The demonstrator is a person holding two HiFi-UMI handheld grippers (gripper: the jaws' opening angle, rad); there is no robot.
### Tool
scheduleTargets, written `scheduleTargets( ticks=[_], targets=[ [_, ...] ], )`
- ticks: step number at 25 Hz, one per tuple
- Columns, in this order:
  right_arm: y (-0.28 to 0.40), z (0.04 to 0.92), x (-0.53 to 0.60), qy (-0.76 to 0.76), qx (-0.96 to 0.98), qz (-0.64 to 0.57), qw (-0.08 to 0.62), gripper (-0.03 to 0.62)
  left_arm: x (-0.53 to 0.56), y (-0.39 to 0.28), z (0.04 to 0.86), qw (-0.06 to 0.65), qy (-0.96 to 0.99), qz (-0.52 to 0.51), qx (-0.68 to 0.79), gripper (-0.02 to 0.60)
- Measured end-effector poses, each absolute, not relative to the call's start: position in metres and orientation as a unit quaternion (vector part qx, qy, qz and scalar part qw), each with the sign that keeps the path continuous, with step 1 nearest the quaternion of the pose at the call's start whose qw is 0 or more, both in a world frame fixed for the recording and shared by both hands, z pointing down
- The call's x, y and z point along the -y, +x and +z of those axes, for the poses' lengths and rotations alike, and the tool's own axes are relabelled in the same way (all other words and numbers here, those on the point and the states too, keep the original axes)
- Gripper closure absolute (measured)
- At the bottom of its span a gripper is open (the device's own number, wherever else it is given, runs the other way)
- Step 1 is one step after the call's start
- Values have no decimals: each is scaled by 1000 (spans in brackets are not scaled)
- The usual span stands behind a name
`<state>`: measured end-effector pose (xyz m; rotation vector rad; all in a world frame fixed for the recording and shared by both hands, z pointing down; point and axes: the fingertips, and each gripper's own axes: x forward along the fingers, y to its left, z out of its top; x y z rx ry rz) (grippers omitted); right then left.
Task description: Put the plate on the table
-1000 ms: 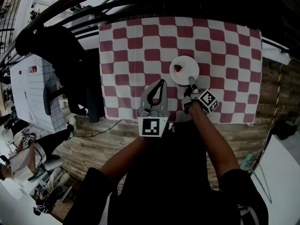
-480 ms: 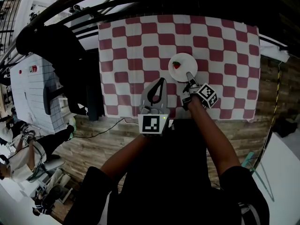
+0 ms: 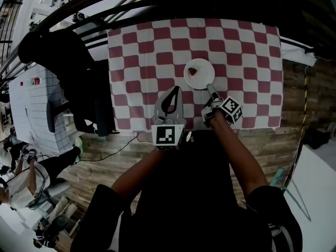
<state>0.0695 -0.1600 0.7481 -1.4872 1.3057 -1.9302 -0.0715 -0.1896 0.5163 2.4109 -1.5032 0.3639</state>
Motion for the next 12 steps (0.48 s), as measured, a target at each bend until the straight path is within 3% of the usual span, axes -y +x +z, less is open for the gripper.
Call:
scheduleTargets(
  ticks=[12],
  targets=[
    [71,695,109,-529,-527,-654,122,370,159,-93,504,132,837,119,517,572]
  ],
)
